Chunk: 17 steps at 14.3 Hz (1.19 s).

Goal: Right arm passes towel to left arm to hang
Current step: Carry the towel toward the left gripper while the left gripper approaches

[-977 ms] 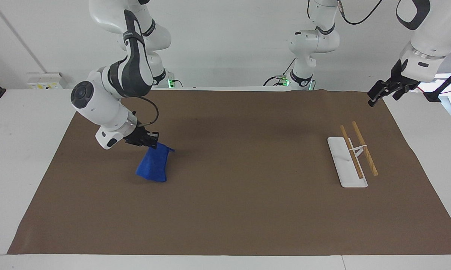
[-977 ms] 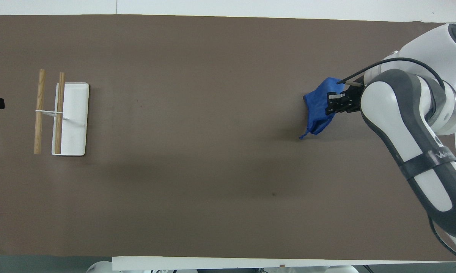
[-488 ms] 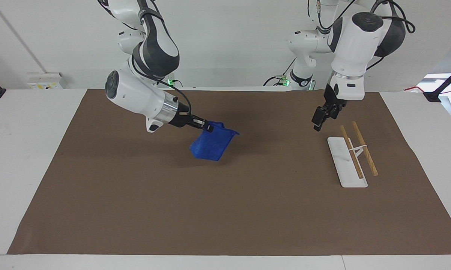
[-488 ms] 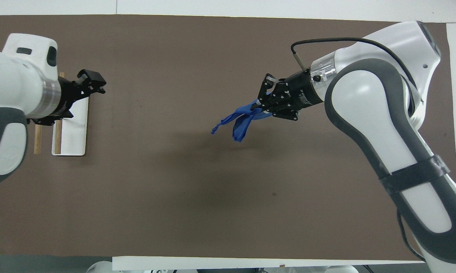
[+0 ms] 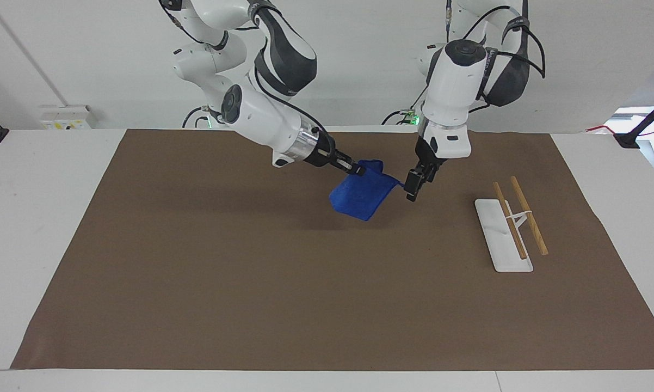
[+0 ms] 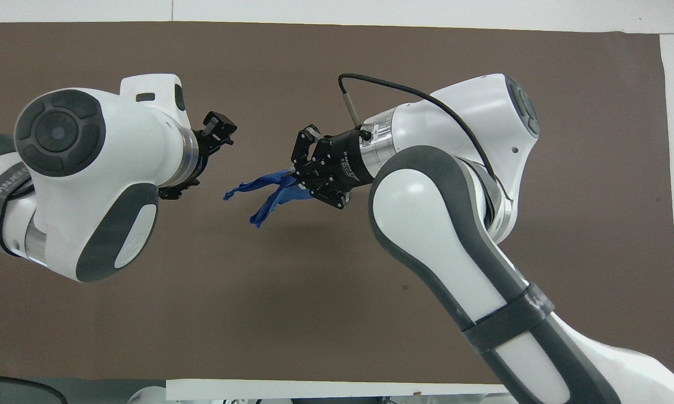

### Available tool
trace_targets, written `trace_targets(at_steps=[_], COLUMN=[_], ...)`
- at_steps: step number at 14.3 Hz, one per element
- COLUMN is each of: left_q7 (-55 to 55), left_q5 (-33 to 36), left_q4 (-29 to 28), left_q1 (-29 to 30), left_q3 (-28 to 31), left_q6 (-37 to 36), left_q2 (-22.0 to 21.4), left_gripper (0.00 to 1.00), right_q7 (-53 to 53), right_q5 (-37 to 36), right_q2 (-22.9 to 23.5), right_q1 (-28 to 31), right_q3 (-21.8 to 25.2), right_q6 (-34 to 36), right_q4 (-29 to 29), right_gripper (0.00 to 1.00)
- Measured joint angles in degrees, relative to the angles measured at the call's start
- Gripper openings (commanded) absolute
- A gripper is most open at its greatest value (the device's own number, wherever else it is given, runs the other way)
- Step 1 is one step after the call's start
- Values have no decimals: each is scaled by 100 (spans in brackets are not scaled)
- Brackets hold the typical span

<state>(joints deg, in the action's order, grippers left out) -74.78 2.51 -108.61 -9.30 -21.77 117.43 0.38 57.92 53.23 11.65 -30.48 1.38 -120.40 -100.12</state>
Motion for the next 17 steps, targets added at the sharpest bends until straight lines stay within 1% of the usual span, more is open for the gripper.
trace_targets(at_steps=[5, 8, 12, 17], left_q7=[-36, -257, -354, -647], left_q5=[0, 0, 0, -1], left_q4=[-14, -99, -137, -138], left_q1=[-90, -95, -95, -95], left_q3=[-115, -234, -250, -251], left_q6=[-353, -332, -254, -222], left_q2=[1, 0, 6, 6], left_gripper=[87, 80, 75, 73], right_q7=[45, 122, 125, 125], right_q5=[46, 50, 52, 52], right_q2=[4, 5, 5, 5], right_q1=[10, -15, -17, -17], right_q3=[33, 16, 11, 10], right_q6=[2, 3, 3, 3], right_q4=[0, 0, 0, 0], right_gripper=[1, 1, 1, 1])
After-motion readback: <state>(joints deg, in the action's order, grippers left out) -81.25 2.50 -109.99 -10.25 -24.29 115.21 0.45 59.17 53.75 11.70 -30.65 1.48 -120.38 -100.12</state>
